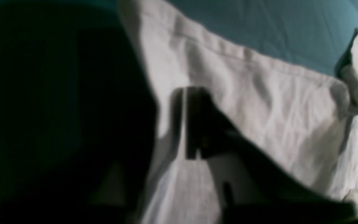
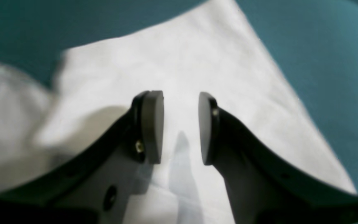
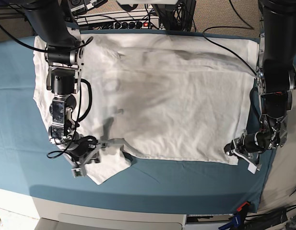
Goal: Fold the T-shirt properly
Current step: 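Grasp the hem corner and sleeve edge with both grippers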
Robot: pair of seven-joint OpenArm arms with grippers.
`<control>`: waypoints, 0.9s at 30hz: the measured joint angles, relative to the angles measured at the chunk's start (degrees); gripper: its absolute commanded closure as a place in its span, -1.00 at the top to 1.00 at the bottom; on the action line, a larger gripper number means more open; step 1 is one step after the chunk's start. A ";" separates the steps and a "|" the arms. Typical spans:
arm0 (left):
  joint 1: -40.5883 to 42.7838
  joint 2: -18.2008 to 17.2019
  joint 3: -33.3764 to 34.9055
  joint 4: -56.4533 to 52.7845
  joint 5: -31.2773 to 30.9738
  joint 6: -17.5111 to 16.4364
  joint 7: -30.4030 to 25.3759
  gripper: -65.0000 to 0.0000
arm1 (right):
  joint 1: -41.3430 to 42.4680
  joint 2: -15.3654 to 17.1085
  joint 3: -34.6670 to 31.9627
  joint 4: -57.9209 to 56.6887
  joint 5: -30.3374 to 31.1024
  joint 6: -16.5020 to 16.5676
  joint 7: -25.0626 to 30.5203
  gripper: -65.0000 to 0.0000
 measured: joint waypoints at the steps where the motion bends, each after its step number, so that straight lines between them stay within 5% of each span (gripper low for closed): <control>1: -0.02 -0.17 0.00 0.00 0.04 0.00 -0.04 -0.80 | 0.00 0.59 0.02 0.00 -0.02 -1.99 -0.04 -0.40; 15: -1.90 -1.64 0.09 0.04 0.46 -0.72 -1.07 -1.00 | 0.20 5.90 16.35 -0.02 2.84 -3.54 -0.35 -0.40; 22: -1.90 -1.75 0.09 0.04 0.44 -1.20 -1.05 -1.00 | 2.36 12.31 26.91 -4.11 9.57 -3.74 -1.99 -0.40; 27: -1.90 -1.75 0.09 0.04 0.22 -1.36 -0.83 -1.00 | 2.16 13.60 31.78 -16.76 14.10 0.61 -1.57 -0.40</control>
